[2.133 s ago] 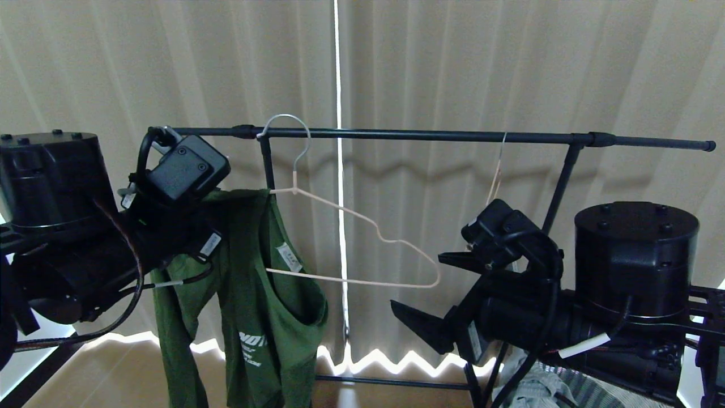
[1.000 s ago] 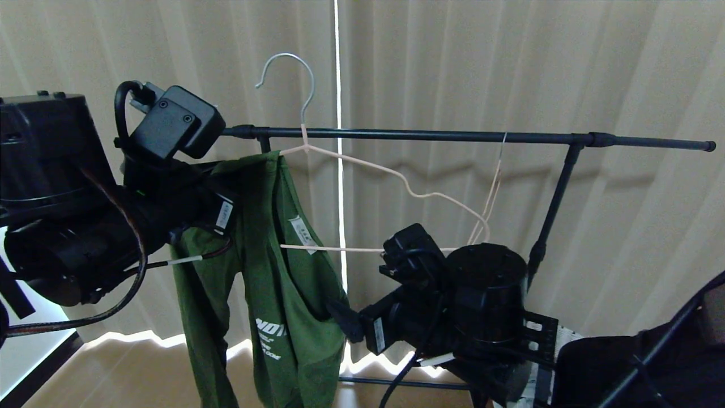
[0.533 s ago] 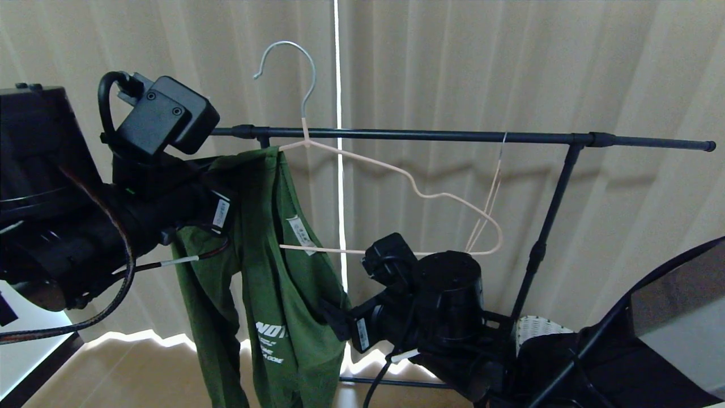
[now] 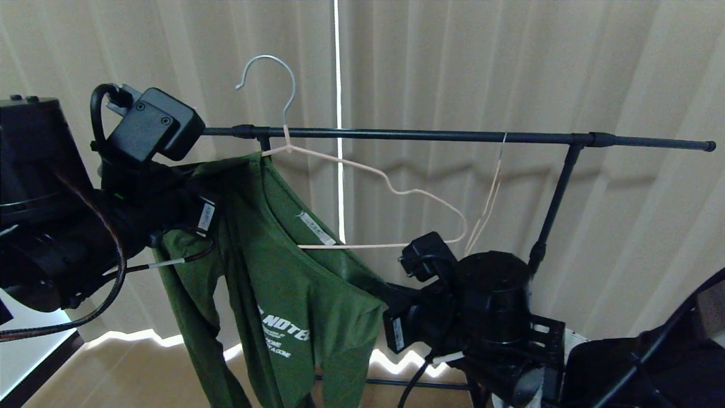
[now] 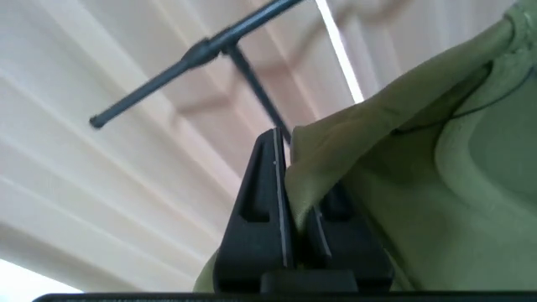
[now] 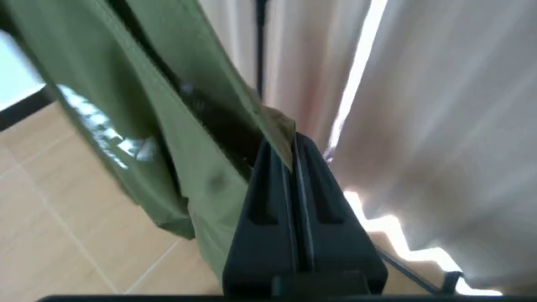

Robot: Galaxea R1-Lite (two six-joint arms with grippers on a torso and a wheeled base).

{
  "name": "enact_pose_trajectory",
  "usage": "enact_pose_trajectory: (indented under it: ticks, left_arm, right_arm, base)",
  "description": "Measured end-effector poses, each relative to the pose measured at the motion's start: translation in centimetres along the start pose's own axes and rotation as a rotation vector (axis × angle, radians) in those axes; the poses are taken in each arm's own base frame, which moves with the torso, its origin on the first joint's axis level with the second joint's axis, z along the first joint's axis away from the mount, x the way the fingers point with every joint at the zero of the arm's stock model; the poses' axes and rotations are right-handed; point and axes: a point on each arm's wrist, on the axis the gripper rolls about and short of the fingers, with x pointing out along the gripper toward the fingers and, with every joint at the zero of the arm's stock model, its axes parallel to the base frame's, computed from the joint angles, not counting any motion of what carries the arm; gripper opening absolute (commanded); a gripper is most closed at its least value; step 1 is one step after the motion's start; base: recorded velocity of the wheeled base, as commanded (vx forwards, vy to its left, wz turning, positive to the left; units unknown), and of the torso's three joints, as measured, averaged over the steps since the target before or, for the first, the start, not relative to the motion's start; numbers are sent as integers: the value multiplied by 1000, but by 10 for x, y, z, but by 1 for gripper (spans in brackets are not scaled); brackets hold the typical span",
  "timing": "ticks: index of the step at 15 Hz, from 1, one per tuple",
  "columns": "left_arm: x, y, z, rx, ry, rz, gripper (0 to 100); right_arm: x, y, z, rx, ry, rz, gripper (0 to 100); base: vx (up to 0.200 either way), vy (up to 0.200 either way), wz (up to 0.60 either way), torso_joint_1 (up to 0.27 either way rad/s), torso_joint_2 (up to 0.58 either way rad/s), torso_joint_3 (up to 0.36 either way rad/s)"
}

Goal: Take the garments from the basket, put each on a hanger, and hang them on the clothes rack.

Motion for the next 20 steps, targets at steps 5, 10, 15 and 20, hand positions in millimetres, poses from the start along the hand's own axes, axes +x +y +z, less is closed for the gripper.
enact_pose_trajectory:
  ticks: [5, 10, 15, 20]
  left_arm:
    - [-1, -1, -26, 54, 85, 0, 0]
    - [-1, 5, -38, 114, 119, 27, 0]
    - [1, 9, -45, 164, 119, 63, 0]
    - [8, 7, -41, 142, 80, 87, 0]
  right_arm:
    - [-23, -39, 26, 46, -81, -98, 0]
    - [-31, -49, 38, 61, -122, -118, 0]
    - [-37, -49, 45, 58, -143, -106, 0]
    - [-49, -21, 39, -13, -54, 132, 100]
  base:
    - [0, 0, 0, 0, 0, 0]
    - [0, 0, 0, 0, 0, 0]
    - [0, 0, 0, 0, 0, 0]
    - [0, 0, 0, 0, 0, 0]
